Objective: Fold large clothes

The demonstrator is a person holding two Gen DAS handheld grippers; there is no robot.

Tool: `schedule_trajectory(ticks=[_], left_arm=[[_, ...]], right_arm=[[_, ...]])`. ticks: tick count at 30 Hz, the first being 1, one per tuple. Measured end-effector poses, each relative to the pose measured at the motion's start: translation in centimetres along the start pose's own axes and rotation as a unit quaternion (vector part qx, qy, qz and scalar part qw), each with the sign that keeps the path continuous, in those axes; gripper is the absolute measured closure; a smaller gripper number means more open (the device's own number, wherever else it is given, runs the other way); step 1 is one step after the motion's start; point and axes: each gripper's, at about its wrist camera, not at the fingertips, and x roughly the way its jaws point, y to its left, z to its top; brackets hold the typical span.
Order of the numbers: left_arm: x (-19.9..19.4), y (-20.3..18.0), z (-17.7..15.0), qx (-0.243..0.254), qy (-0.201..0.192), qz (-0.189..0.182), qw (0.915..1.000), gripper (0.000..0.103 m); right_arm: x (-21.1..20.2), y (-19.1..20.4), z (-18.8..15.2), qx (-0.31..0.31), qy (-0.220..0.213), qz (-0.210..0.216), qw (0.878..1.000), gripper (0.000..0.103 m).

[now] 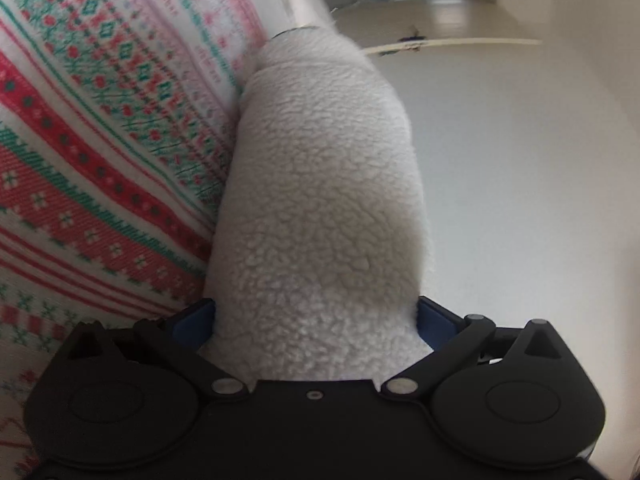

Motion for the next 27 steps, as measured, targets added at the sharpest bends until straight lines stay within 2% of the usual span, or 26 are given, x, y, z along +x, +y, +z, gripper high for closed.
schedule_trajectory(ticks=[2, 3, 5, 8, 11, 16, 18, 20, 21, 22, 23, 25, 27], left_arm=[[-0.6, -2.1, -1.1, 0.054, -0.012, 0.009, 0.9984, 0.010], [-1.1, -3.0, -1.4, 0.066, -0.014, 0.011, 0.9977, 0.013], [-2.8, -4.7, -1.6, 0.077, -0.017, 0.008, 0.9969, 0.016], [-6.7, -7.2, -2.2, 0.109, -0.022, 0.007, 0.9938, 0.018], [-11.7, -8.2, -3.3, 0.118, -0.024, 0.018, 0.9926, 0.018], [-20.1, -7.7, -5.8, 0.110, -0.030, 0.043, 0.9925, 0.017], [-22.6, -6.4, -6.9, 0.113, -0.030, 0.065, 0.9910, 0.017], [-24.0, -4.3, -8.0, 0.110, -0.031, 0.111, 0.9872, 0.015], [-24.4, -3.5, -8.6, 0.123, -0.037, 0.143, 0.9813, 0.016], [-24.7, -2.9, -9.2, 0.142, -0.044, 0.175, 0.9734, 0.010], [-25.4, -2.3, -9.6, 0.148, -0.053, 0.175, 0.9719, 0.004], [-26.3, -2.4, -10.1, 0.144, -0.067, 0.172, 0.9723, 0.004], [-26.9, -3.9, -10.5, 0.173, -0.094, 0.196, 0.9606, 0.006]], right_arm=[[-0.3, 1.1, -0.6, -0.004, -0.002, 0.030, 1.000, 0.032], [-0.8, 1.9, -1.0, -0.014, -0.008, 0.041, 0.999, 0.034], [-2.0, 3.4, -1.8, -0.026, -0.018, 0.058, 0.998, 0.035], [-3.2, 5.6, -3.4, -0.030, -0.010, 0.091, 0.995, 0.035], [-3.9, 8.6, -5.8, -0.044, 0.007, 0.104, 0.994, 0.036], [-4.0, 12.4, -11.5, -0.060, 0.051, 0.115, 0.990, 0.036], [-3.3, 12.9, -13.7, -0.075, 0.076, 0.103, 0.989, 0.035], [-2.2, 12.4, -15.5, -0.079, 0.105, 0.076, 0.988, 0.033], [-1.7, 11.8, -16.2, -0.080, 0.115, 0.057, 0.989, 0.029], [-1.3, 11.4, -16.6, -0.085, 0.118, 0.034, 0.989, 0.027], [-1.1, 11.2, -16.9, -0.094, 0.123, 0.019, 0.988, 0.022], [-2.0, 11.7, -17.1, -0.113, 0.109, -0.006, 0.988, 0.018], [-3.8, 13.1, -17.7, -0.152, 0.085, -0.032, 0.984, 0.017]])
